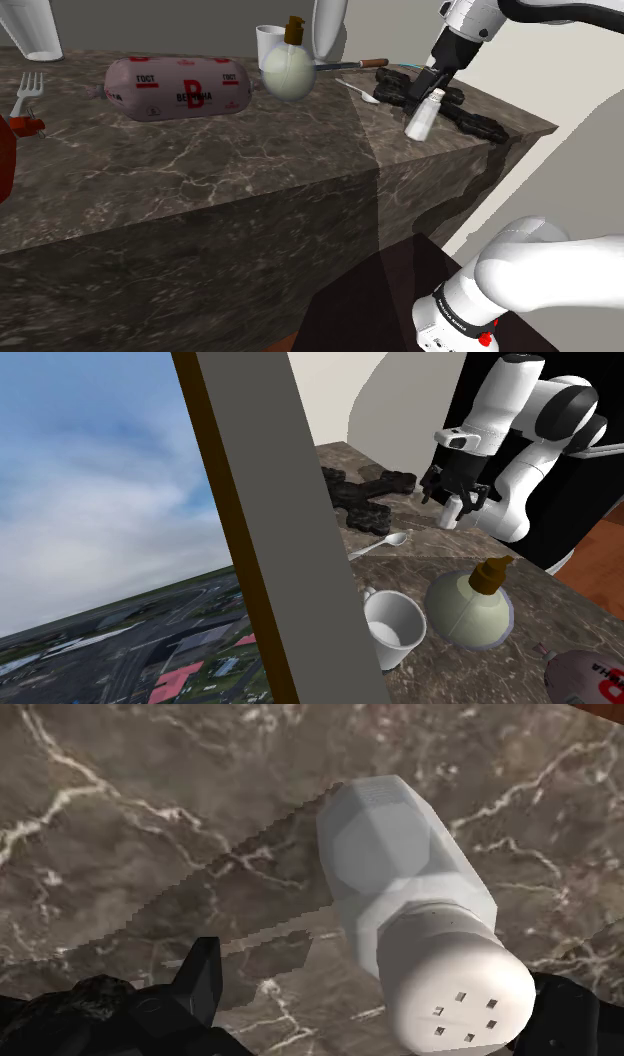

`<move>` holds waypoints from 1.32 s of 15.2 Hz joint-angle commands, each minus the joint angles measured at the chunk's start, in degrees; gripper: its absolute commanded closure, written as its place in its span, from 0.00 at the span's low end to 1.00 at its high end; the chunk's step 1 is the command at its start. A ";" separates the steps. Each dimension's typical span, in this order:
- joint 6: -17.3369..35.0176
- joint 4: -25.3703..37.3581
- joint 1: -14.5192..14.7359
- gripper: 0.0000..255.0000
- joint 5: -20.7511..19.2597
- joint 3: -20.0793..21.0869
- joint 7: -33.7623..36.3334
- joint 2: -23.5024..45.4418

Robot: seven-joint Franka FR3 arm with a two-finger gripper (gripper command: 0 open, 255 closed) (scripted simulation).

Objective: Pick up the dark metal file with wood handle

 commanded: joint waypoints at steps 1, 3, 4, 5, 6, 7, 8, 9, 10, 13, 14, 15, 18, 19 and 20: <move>0.00 0.00 0.00 0.00 0.00 0.00 0.00 0.00; 1.60 1.97 0.92 0.00 -1.93 -2.24 -5.93 3.45; 2.37 3.10 1.42 0.00 -2.78 -3.31 -8.85 5.26; 3.12 4.34 1.92 0.00 -3.54 -4.33 -11.75 7.13; 3.83 5.67 2.46 0.00 -4.23 -5.33 -14.62 9.04; 4.52 7.09 2.99 0.00 -4.83 -6.27 -17.49 10.99; 5.16 8.61 3.54 0.00 -5.35 -7.18 -20.32 12.99; 5.77 10.21 4.09 0.00 -5.77 -8.04 -23.15 15.01; 6.33 11.89 4.64 0.00 -6.12 -8.86 -25.97 17.07; 7.73 17.40 6.18 0.00 -6.61 -10.99 -34.37 23.39; 8.09 19.38 6.66 0.00 -6.62 -11.60 -37.14 25.54; 8.40 21.44 7.11 0.00 -6.55 -12.15 -39.91 27.70; 8.98 28.02 8.27 0.00 -5.95 -13.46 -48.10 34.29; 9.06 30.36 8.59 0.00 -5.65 -13.79 -50.79 36.51; 9.06 32.76 8.86 0.00 -5.30 -14.03 -53.44 38.75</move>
